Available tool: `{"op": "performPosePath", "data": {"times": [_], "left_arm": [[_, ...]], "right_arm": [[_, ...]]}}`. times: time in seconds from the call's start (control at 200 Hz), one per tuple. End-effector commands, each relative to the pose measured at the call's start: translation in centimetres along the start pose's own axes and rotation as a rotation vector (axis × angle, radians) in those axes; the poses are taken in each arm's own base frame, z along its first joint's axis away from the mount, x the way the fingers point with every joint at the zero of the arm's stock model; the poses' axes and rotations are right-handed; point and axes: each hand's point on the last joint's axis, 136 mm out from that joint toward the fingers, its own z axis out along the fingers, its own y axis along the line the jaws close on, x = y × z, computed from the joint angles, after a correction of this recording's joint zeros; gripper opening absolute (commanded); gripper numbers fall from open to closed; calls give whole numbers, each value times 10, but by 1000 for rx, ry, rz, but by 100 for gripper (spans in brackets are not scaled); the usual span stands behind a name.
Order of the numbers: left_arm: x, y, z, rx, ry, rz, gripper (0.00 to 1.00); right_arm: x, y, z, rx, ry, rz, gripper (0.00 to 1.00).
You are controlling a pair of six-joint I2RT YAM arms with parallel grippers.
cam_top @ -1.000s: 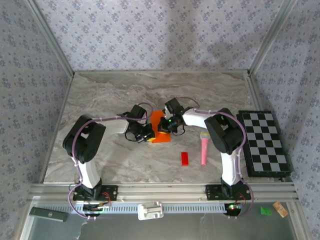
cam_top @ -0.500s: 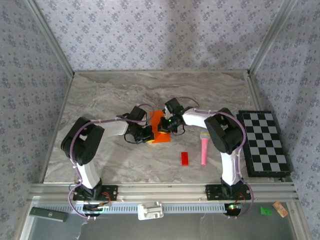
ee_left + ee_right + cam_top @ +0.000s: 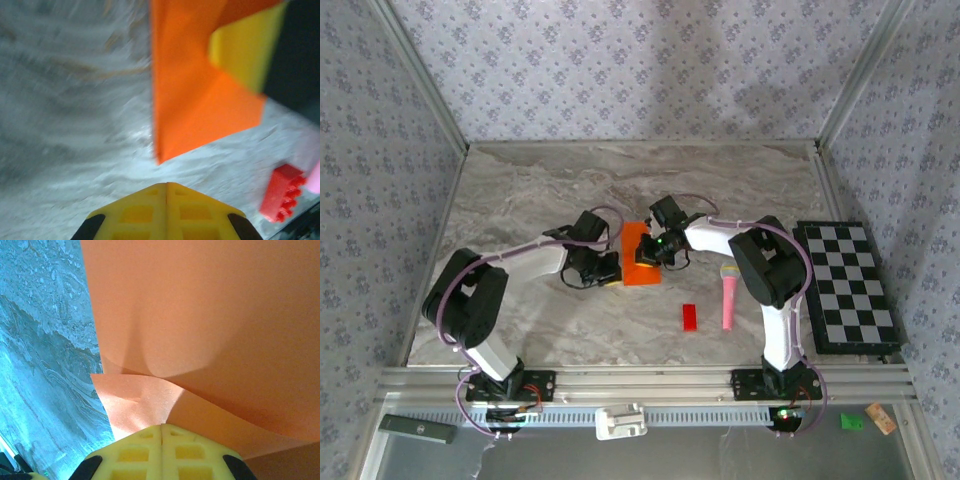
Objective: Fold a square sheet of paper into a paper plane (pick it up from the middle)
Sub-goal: Fold the triangle a second time at the center of the table.
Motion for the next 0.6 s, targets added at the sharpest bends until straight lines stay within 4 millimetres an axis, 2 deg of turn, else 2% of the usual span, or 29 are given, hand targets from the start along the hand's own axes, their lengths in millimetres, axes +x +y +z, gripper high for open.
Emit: {"op": "performPosePath", "data": {"times": [0.0, 0.295, 0.455, 0.595], "left_arm": [[-21, -21, 1, 50, -55, 12, 4], [-19, -18, 29, 70, 13, -20, 2], [-18, -20, 35, 89, 32, -20, 2], [-12, -11, 41, 71, 53, -22, 2]], "right_arm": [[32, -59, 24, 193, 89, 100, 3], [29, -54, 22, 169, 83, 95, 3], [29, -54, 22, 167, 85, 99, 3], [31, -56, 23, 172, 89, 102, 3]]}}
